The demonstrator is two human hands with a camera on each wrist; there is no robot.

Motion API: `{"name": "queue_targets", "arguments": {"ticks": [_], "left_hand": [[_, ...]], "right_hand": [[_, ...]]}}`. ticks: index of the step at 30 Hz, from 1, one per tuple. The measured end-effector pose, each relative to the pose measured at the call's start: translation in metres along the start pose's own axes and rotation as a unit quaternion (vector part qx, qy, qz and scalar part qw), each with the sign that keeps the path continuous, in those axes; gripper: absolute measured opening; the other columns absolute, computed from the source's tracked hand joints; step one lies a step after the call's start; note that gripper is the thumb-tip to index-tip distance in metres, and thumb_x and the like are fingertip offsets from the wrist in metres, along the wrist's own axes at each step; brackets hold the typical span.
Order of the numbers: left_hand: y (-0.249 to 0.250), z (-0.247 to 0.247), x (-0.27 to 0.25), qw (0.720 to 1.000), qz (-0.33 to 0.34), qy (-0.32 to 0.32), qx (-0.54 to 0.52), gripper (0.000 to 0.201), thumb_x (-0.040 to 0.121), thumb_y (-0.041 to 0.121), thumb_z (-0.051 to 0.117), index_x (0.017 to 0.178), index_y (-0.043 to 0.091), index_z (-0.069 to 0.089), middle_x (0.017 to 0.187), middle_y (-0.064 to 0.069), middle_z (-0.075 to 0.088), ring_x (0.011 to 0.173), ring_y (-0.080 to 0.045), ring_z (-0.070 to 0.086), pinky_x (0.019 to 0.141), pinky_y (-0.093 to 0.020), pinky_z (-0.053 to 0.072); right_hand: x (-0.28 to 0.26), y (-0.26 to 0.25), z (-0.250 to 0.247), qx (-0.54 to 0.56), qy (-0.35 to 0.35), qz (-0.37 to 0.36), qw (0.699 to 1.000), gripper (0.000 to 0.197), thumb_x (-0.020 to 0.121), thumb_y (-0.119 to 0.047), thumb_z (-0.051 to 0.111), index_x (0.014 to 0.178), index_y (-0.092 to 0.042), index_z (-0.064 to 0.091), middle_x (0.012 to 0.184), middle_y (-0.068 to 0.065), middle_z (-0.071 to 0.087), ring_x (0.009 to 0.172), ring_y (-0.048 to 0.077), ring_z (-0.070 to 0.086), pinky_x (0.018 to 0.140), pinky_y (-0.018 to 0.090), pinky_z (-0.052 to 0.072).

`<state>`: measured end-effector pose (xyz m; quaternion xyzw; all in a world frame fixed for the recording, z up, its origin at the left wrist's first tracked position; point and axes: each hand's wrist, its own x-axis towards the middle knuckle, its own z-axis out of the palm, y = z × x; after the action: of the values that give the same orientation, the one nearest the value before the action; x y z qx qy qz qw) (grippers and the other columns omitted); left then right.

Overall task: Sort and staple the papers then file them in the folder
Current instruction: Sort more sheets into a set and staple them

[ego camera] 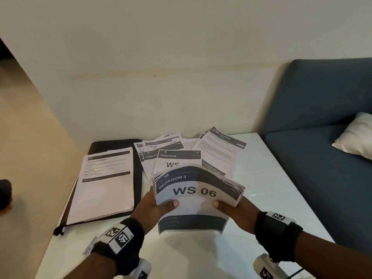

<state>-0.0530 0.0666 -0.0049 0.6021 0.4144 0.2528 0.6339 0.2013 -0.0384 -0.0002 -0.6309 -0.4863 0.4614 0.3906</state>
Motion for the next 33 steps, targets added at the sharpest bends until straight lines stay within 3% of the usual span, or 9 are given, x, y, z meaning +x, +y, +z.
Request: {"name": "queue_targets", "arguments": {"ticks": [3,6,8,11,15,20,25,29,33], "left_hand": [[-0.010,-0.003,-0.008,0.996,-0.050,-0.050,0.051,0.048,0.074,0.036,0.077,0.118,0.027,0.058,0.110,-0.001,0.070,0.111,-0.021,0.064,0.096,-0.042,0.054],[-0.018,-0.008,-0.008,0.996,-0.057,-0.031,0.060,0.050,0.073,0.047,0.073,0.119,0.031,0.060,0.117,-0.003,0.068,0.115,-0.024,0.061,0.102,-0.049,0.050],[-0.018,-0.009,-0.003,0.997,-0.055,-0.022,0.049,0.058,0.069,0.054,0.071,0.121,0.031,0.059,0.119,-0.003,0.068,0.116,-0.025,0.060,0.102,-0.052,0.048],[-0.006,-0.003,-0.001,0.997,-0.043,-0.019,0.057,0.045,0.075,0.045,0.067,0.116,0.031,0.058,0.118,-0.004,0.067,0.115,-0.023,0.060,0.103,-0.046,0.049],[-0.017,0.004,-0.005,0.981,-0.052,-0.097,0.162,0.043,0.075,0.048,0.065,0.114,0.029,0.061,0.117,-0.005,0.067,0.111,-0.021,0.061,0.098,-0.040,0.052],[-0.050,-0.003,0.003,0.968,-0.103,-0.104,0.204,0.065,0.069,0.068,0.056,0.123,0.033,0.060,0.120,0.000,0.066,0.113,-0.021,0.060,0.101,-0.045,0.049],[-0.019,-0.001,-0.004,0.987,-0.072,-0.075,0.120,0.052,0.069,0.057,0.061,0.115,0.035,0.059,0.117,0.000,0.067,0.113,-0.020,0.060,0.103,-0.041,0.048],[-0.002,0.003,-0.004,0.996,-0.065,-0.033,0.046,0.035,0.093,0.037,0.062,0.125,0.023,0.055,0.124,-0.005,0.064,0.118,-0.026,0.059,0.106,-0.050,0.045],[0.017,0.015,-0.004,0.992,-0.056,0.100,-0.055,0.030,0.100,0.035,0.051,0.124,0.020,0.059,0.119,-0.004,0.068,0.112,-0.028,0.062,0.103,-0.052,0.047]], "right_hand": [[-0.001,0.014,0.004,-0.041,-0.046,0.046,0.997,0.068,0.065,-0.078,0.065,0.117,-0.036,0.062,0.119,-0.005,0.069,0.115,0.014,0.062,0.103,0.041,0.048],[-0.002,0.023,0.007,-0.046,-0.018,0.045,0.998,0.042,0.079,-0.064,0.065,0.107,-0.032,0.065,0.114,0.003,0.069,0.116,0.025,0.061,0.103,0.049,0.045],[-0.002,0.023,0.006,-0.074,-0.005,0.037,0.997,0.058,0.079,-0.071,0.058,0.102,-0.018,0.066,0.104,0.014,0.069,0.109,0.033,0.062,0.098,0.057,0.046],[-0.002,0.018,0.005,-0.043,-0.009,0.056,0.997,0.016,0.092,-0.038,0.063,0.107,-0.038,0.062,0.114,-0.004,0.069,0.110,0.016,0.062,0.102,0.043,0.048],[0.000,0.038,0.005,-0.043,-0.035,0.056,0.997,0.056,0.064,-0.064,0.076,0.111,-0.037,0.064,0.117,-0.001,0.069,0.112,0.017,0.063,0.101,0.045,0.050],[0.000,0.056,0.009,-0.011,-0.027,0.065,0.997,0.070,0.052,-0.073,0.076,0.108,-0.033,0.064,0.114,0.003,0.070,0.108,0.021,0.063,0.095,0.041,0.052],[-0.001,0.028,0.006,0.053,-0.018,0.024,0.998,0.043,0.078,-0.026,0.075,0.116,-0.018,0.057,0.095,-0.022,0.073,0.088,-0.007,0.065,0.072,0.013,0.050],[0.001,0.016,0.000,0.043,0.003,0.044,0.998,0.067,0.061,-0.068,0.077,0.106,-0.019,0.068,0.098,-0.001,0.076,0.095,0.019,0.070,0.083,0.038,0.058],[0.007,-0.001,0.002,0.063,0.066,0.036,0.995,0.026,0.088,-0.042,0.066,0.104,-0.021,0.071,0.097,-0.004,0.076,0.094,0.020,0.071,0.085,0.040,0.057]]}}
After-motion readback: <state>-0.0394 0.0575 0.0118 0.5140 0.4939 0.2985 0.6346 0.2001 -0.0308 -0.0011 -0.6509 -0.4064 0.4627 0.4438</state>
